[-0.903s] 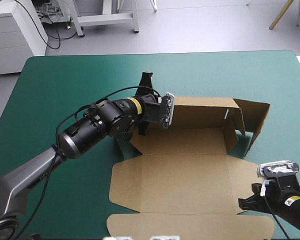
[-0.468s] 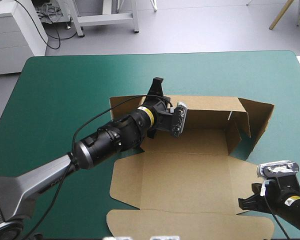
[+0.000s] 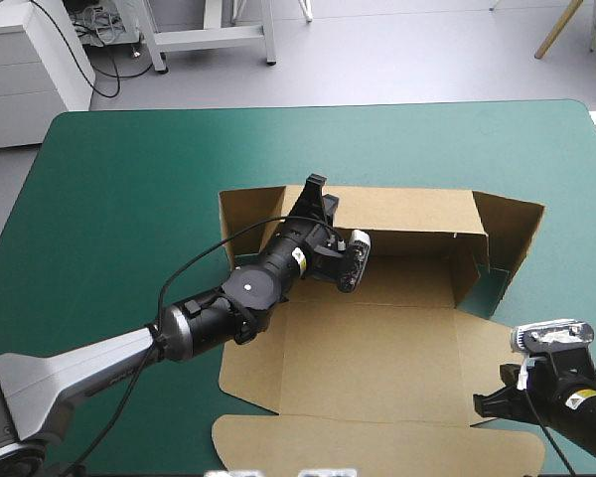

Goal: Fold the box

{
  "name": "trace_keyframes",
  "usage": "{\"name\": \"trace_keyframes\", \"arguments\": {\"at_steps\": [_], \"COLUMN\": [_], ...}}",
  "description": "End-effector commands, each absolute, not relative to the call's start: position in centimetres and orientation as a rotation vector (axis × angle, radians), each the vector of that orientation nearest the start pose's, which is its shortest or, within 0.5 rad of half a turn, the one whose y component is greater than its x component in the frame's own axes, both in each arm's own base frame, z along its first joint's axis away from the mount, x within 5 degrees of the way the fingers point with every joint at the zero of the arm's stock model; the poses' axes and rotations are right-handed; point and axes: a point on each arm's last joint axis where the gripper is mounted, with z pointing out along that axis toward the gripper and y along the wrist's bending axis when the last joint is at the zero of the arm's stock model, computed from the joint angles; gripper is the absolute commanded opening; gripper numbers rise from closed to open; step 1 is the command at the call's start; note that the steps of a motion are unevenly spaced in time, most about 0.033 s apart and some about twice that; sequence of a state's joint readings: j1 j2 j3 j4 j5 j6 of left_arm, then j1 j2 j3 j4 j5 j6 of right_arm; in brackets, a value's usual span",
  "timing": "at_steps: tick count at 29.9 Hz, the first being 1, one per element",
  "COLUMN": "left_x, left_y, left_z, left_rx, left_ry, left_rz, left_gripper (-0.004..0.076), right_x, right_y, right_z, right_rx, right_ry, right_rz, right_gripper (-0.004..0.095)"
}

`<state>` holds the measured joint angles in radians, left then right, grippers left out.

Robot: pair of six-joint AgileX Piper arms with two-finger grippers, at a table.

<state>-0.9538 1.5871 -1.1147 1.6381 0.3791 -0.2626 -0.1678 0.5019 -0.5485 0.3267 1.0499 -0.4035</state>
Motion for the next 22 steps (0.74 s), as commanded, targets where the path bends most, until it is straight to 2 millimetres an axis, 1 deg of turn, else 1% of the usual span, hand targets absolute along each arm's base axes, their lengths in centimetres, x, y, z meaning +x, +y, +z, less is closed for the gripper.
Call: {"name": "trace_keyframes", "arguments": {"at_steps": [1,6,9,12,15,17,18,20,22], "left_x": [23.22,23.45,23.45,23.45,23.45,23.45,23.47,23.47,23.49], "left_y": [-27.53,-27.45,-27.45,-27.45,-27.45,-27.45,-27.43,-27.43,-27.4], "left_z": [31.62,31.26,31.26,31.26,31.26,31.26,31.27,31.27,31.29], "left_rx": [1.642,1.632,1.622,1.622,1.622,1.622,1.62,1.62,1.619], "left_ry": [0.946,0.98,0.993,0.993,0.993,0.993,0.995,0.995,0.992], "left_rz": [0.655,0.668,0.657,0.657,0.657,0.657,0.66,0.66,0.668], "left_gripper": [-0.001,-0.001,-0.001,-0.001,-0.001,-0.001,-0.001,-0.001,-0.001], "right_x": [7.86,7.86,7.86,7.88,7.94,7.94,7.94,7.94,7.97], "right_y": [1.33,1.33,1.33,1.09,0.66,0.55,0.55,0.58,0.65], "right_z": [29.01,29.01,29.01,28.98,28.88,28.87,28.87,28.88,28.91], "right_rx": [-0.2,-0.2,-0.197,-0.158,-0.066,-0.047,-0.048,-0.049,-0.046], "right_ry": [2.344,2.344,2.344,2.35,2.359,2.361,2.361,2.36,2.356], "right_rz": [0.16,0.16,0.161,0.141,0.113,0.104,0.104,0.108,0.12], "right_gripper": [-0.0019,-0.0005,0.0052,0.0177,0.0406,0.0564,0.0624,0.0676,0.067]}}
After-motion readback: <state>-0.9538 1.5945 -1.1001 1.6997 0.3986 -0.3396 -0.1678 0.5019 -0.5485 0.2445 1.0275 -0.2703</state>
